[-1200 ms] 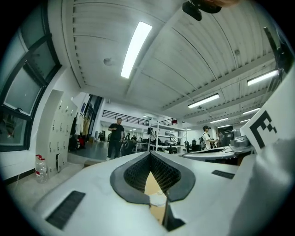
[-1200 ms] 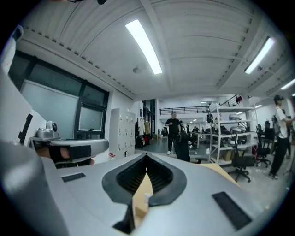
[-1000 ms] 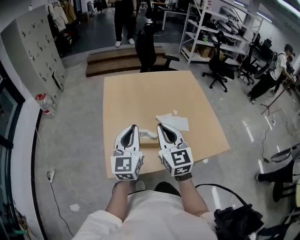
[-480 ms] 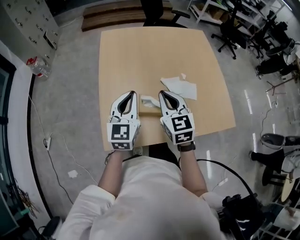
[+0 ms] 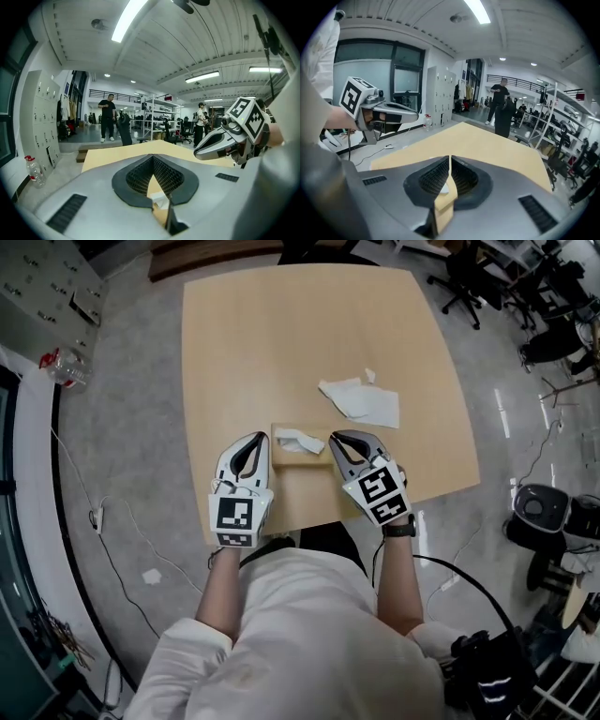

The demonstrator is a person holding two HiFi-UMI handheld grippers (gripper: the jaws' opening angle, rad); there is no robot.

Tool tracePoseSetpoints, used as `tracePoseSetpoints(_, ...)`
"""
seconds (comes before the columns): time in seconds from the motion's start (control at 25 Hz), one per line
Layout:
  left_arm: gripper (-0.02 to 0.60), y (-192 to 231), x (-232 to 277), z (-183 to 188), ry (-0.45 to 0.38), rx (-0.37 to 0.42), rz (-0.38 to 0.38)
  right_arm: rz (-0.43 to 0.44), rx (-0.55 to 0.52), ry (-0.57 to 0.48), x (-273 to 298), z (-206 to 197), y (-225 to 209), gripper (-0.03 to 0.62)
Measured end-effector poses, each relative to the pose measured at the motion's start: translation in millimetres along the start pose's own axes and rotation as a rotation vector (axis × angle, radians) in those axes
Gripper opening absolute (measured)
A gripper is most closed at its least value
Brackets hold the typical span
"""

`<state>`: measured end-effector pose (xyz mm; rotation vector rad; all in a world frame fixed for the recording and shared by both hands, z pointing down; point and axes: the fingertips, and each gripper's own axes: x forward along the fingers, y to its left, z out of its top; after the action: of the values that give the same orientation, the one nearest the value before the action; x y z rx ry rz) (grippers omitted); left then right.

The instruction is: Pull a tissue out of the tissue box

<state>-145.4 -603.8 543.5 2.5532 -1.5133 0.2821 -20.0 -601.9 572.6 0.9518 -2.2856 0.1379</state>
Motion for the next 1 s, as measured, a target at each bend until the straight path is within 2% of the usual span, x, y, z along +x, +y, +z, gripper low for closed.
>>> tracePoseSetpoints(0.16, 0.002, 2.4, 10.8, -21.3, 0.042, -0.006, -0.013, 0.055, -0.016, 0.061, 14.1, -21.9, -0.2, -0.001)
tracePoseSetpoints(0.36, 0.002, 9.1, 18.2, -37.5, 0.078, -0.020, -0.018, 0.164, -0.053, 0.125, 32.9, -40.4, 18.5, 0.108)
tracePoseSetpoints(0.48, 0.002, 11.7, 21.6, -45.3, 0.100, -0.021, -0.020, 0.207, -0.099, 0.178, 47.9, -58.0, 31.7, 0.140)
tracePoseSetpoints(0.6, 0.002, 14.2, 31.1, -50.8, 0.119, -0.024, -0.018, 0.220, -0.147, 0.229, 65.8, -69.5, 34.2, 0.164)
tracePoseSetpoints(0.84, 0.002, 17.4, 38.8, -61.6, 0.153, -0.033, -0.006, 0.186, -0.211, 0.292, 95.7, -83.3, 32.2, 0.163)
tracePoseSetpoints(1.0, 0.002, 17.0, 41.0, -63.3, 0.163, -0.032, -0.002, 0.212, -0.229, 0.335, 106.8, -92.2, 35.3, 0.163)
